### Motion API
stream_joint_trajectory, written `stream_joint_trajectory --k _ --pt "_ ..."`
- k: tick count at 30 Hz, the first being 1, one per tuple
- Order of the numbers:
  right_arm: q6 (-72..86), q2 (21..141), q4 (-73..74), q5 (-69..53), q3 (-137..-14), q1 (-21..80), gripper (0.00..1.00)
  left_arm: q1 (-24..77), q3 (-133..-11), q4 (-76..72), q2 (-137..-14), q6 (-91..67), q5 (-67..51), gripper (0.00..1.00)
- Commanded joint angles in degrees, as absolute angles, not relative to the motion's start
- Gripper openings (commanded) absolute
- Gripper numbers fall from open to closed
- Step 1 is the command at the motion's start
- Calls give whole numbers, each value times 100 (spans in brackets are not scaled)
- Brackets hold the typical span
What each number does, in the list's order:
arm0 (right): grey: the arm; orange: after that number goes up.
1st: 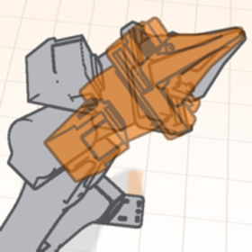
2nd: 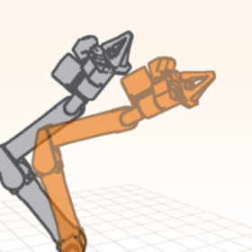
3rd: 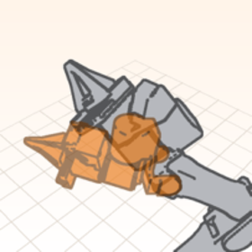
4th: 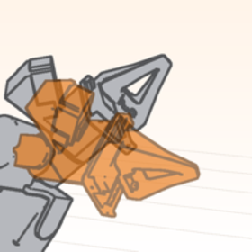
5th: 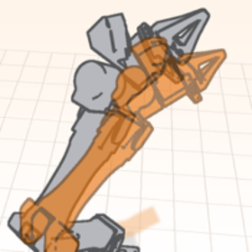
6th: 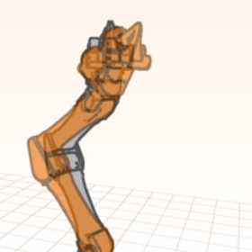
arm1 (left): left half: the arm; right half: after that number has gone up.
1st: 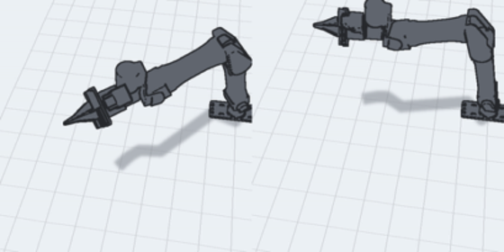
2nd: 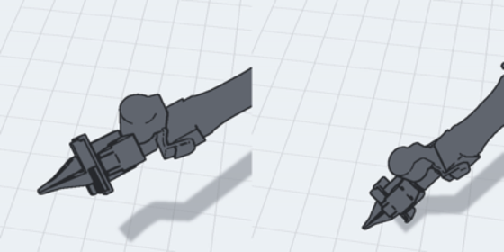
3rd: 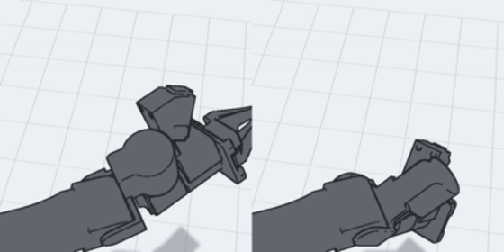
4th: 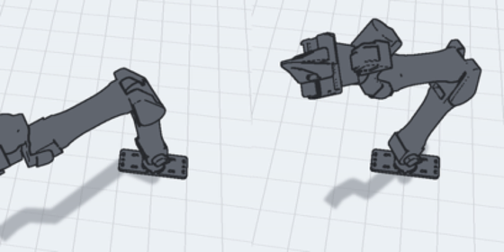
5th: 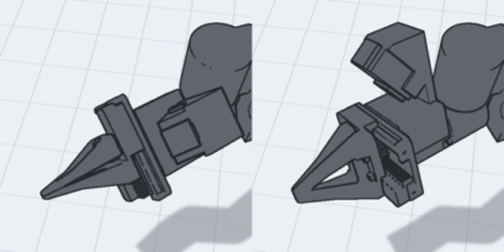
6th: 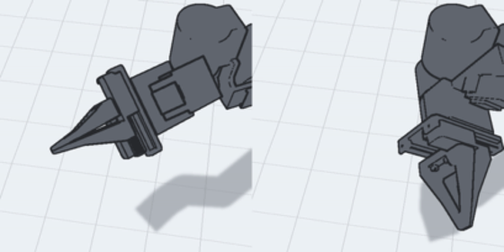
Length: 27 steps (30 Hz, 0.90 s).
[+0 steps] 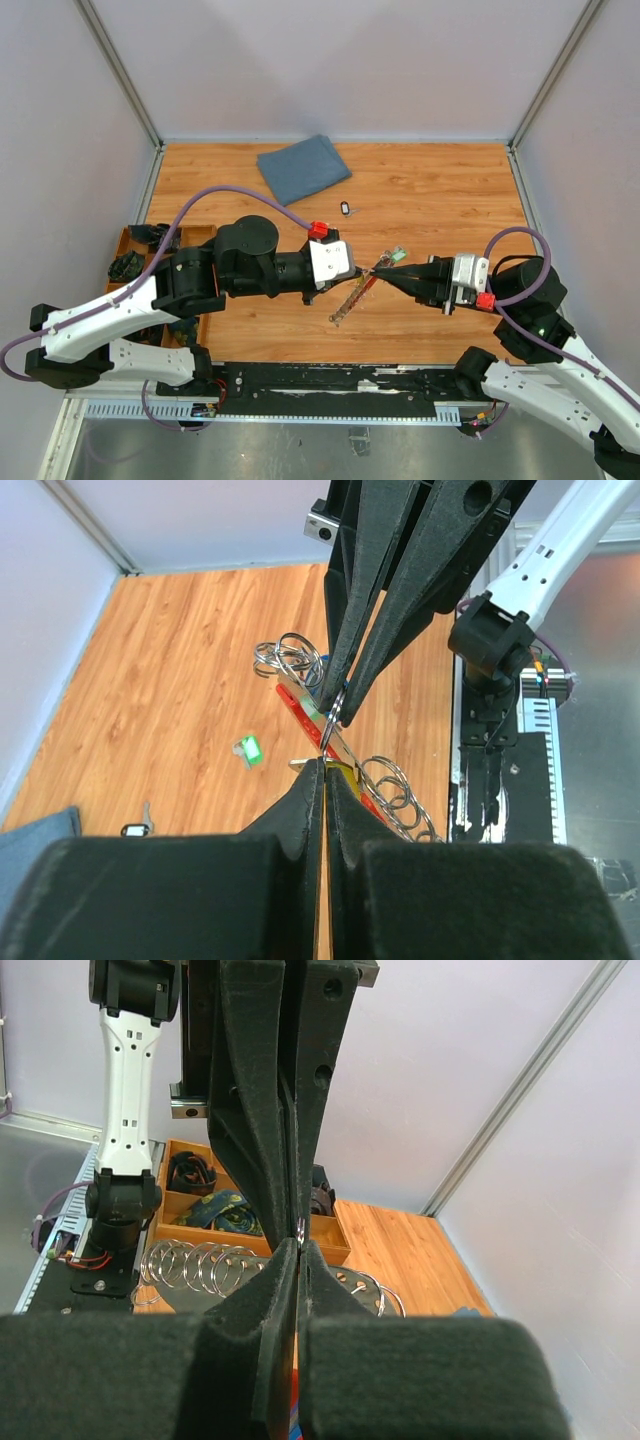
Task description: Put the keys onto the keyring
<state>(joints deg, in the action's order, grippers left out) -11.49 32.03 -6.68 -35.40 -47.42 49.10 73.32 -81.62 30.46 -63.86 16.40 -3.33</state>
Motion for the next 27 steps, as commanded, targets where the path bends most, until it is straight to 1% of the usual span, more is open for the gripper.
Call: stream_joint_trajectory --k 1,5,8,15,19,23,27 --pt "-1082 3132 -1248 -3404 -4914 4950 0 7387 -8103 3038 -6329 1606 -440 5" --pt "-1093 3162 -1148 -3418 -4917 4948 0 7385 -8118 2961 -6286 1609 -412 22" --pt "-1116 3173 -1028 -3436 -4935 4950 0 7385 -8092 2874 -6189 1586 -346 29" --pt "-1194 3210 -838 -3368 -4956 4953 0 7384 -7878 2462 -5906 1420 -122 32" --pt "-1261 3226 -738 -2769 -4961 4950 0 7383 -7633 2027 -5793 1105 45 33" --pt "-1297 3273 -537 -1998 -4978 4949 0 7383 -7185 1417 -5652 676 308 36" --pt "-1269 3356 -180 -1481 -5047 4948 0 7383 -6935 1151 -5584 376 815 38"
